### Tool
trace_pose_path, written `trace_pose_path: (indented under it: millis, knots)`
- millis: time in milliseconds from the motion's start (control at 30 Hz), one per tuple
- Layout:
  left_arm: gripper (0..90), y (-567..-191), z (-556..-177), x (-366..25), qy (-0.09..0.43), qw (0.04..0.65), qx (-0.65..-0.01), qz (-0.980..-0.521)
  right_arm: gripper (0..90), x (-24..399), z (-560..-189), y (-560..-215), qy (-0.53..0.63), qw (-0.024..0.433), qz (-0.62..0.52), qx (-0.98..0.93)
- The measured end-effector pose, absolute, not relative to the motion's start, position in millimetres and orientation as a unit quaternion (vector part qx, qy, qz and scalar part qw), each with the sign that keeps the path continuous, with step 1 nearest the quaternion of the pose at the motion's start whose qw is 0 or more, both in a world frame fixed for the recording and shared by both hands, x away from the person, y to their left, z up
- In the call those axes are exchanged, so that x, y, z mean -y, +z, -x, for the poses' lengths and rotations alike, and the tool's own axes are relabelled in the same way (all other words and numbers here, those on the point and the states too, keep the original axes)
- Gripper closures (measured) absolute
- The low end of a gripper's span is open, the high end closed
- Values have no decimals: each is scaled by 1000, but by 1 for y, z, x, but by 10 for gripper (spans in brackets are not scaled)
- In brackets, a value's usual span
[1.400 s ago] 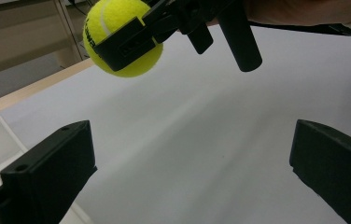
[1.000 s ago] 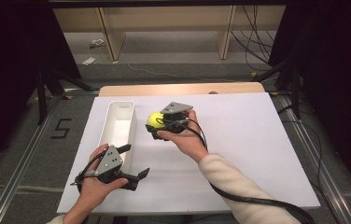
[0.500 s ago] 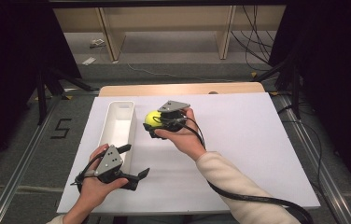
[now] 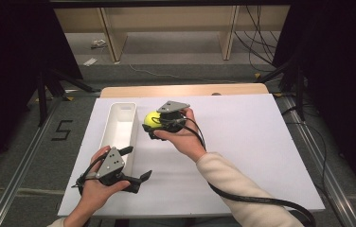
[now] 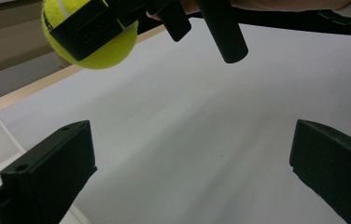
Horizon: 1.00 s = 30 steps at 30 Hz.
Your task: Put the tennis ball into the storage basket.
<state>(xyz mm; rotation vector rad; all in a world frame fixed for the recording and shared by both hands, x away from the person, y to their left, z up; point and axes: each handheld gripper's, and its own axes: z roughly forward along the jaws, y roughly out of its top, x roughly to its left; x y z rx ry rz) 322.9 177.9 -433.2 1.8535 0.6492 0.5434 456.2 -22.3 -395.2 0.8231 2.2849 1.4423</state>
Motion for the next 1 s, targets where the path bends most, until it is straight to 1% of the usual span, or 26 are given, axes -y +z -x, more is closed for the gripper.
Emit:
trace_pose_path:
  millis: [600,633,667,700,933,967,1000]
  knots:
    - [0,-433,-322,-177,223,524,-272,-775,269,16,-458,-393,505,156,-287,-799]
    - [0,-428,-330,-185,298,493,-227,-785,269,15,-458,-393,505,156,-287,-799]
    - [0,-427,-333,-186,291,493,-201,-795,269,14,-458,-392,504,156,-286,-800]
    - [0,-426,-334,-186,288,492,-189,-799,269,14,-458,-392,504,155,-286,-800]
    - [0,-426,-334,-186,289,492,-189,-799,269,10,-459,-391,504,155,-282,-802]
    - [0,-433,-322,-177,218,525,-272,-777,269,9,-459,-391,504,155,-283,-801]
    - [0,-433,-322,-177,218,524,-272,-777,269,9,-459,-391,505,156,-282,-801]
